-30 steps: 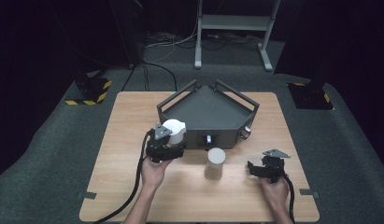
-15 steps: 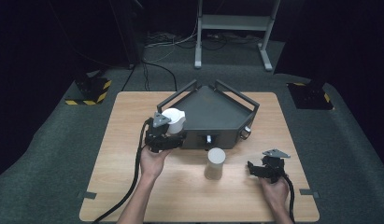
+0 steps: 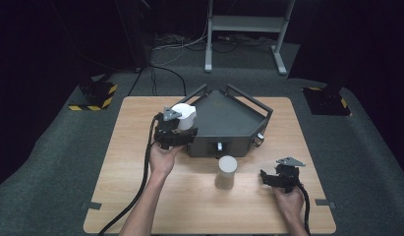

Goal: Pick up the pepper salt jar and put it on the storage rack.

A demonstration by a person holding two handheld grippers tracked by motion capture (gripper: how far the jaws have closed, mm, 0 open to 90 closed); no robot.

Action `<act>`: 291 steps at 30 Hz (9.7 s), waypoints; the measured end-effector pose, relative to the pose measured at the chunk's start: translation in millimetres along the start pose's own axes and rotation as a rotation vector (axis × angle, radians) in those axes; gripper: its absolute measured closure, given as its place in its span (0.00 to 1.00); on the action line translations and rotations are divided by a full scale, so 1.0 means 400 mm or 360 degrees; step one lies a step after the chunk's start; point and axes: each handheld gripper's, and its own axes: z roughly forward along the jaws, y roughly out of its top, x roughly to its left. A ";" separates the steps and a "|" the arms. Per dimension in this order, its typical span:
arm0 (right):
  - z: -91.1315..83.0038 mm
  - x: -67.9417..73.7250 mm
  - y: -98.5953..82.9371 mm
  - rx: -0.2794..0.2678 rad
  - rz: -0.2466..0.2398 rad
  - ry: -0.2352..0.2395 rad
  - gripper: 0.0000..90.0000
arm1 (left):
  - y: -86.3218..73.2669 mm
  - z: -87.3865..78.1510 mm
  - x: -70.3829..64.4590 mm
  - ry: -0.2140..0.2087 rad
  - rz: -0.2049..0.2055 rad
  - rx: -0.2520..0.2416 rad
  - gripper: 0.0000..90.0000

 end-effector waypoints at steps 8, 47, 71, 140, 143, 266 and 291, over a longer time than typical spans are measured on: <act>0.000 0.000 0.000 0.0000 0.0000 0.0000 0.11 | 0.023 0.033 -0.006 0.0026 0.0011 0.0003 0.34; 0.000 0.000 0.000 0.0000 -0.0001 -0.0001 0.11 | 0.045 0.176 -0.015 0.0148 -0.0024 0.0048 0.34; 0.000 0.002 0.000 0.0000 0.0000 -0.0005 0.11 | 0.029 0.195 -0.010 0.0115 0.0025 0.0038 0.34; 0.000 0.003 0.000 -0.0001 0.0001 -0.0007 0.11 | -0.060 0.070 -0.007 0.0024 0.0051 -0.0099 0.04; 0.000 0.003 0.000 -0.0001 0.0001 -0.0007 0.11 | -0.066 0.064 -0.009 0.0021 0.0054 -0.0106 0.04; 0.000 0.003 0.000 -0.0002 0.0000 -0.0008 0.11 | -0.388 0.154 -0.013 0.0172 -0.0107 0.0258 0.01; 0.001 0.004 0.000 -0.0001 0.0002 -0.0011 0.11 | -0.377 0.162 -0.032 0.0222 -0.0009 0.0317 0.00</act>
